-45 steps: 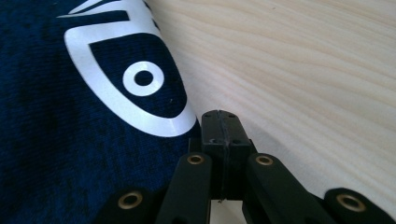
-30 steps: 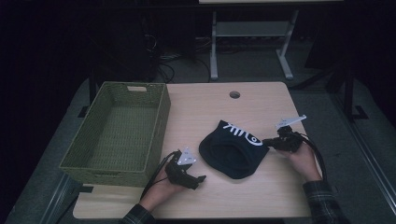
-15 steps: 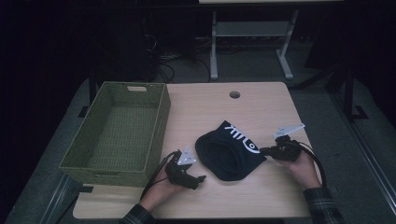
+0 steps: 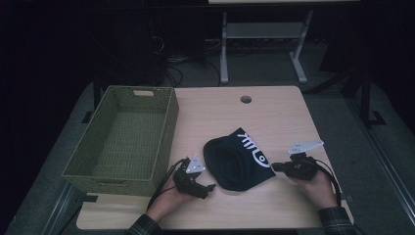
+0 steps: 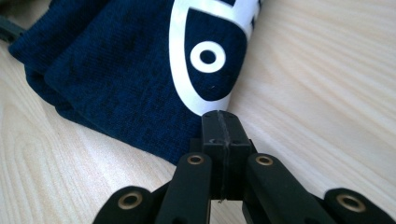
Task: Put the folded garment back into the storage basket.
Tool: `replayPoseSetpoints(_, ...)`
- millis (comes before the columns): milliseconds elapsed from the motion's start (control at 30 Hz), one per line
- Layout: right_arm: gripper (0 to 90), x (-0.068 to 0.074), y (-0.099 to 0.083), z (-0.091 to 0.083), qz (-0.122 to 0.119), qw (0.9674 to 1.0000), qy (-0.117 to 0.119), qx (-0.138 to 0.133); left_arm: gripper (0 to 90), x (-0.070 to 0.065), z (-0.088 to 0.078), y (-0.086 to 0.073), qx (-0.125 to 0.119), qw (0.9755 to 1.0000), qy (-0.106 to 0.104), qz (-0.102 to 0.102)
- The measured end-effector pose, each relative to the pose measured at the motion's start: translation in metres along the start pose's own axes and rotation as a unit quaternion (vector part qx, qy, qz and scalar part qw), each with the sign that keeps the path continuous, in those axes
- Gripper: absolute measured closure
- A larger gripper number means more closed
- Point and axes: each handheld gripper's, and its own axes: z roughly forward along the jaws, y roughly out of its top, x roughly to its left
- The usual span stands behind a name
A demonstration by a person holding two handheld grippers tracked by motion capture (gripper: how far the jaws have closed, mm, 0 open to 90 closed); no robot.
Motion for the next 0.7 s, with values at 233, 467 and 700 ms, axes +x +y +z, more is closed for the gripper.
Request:
replayPoseSetpoints(233,84.3,-0.001,-0.014,-0.013,0.014,0.9991,-0.032,-0.023,12.2,0.0,0.0,0.0,0.0,1.0,0.0,0.0)
replayPoseSetpoints(467,55.1,0.001,-0.032,-0.02,0.023,0.9965,-0.074,-0.032,12.3,0.0,0.0,0.0,0.0,1.0,-0.001,0.0)
replayPoseSetpoints(700,32.2,0.002,-0.05,-0.02,0.035,0.9931,-0.108,-0.028,12.2,0.0,0.0,0.0,0.001,1.0,-0.001,0.0)
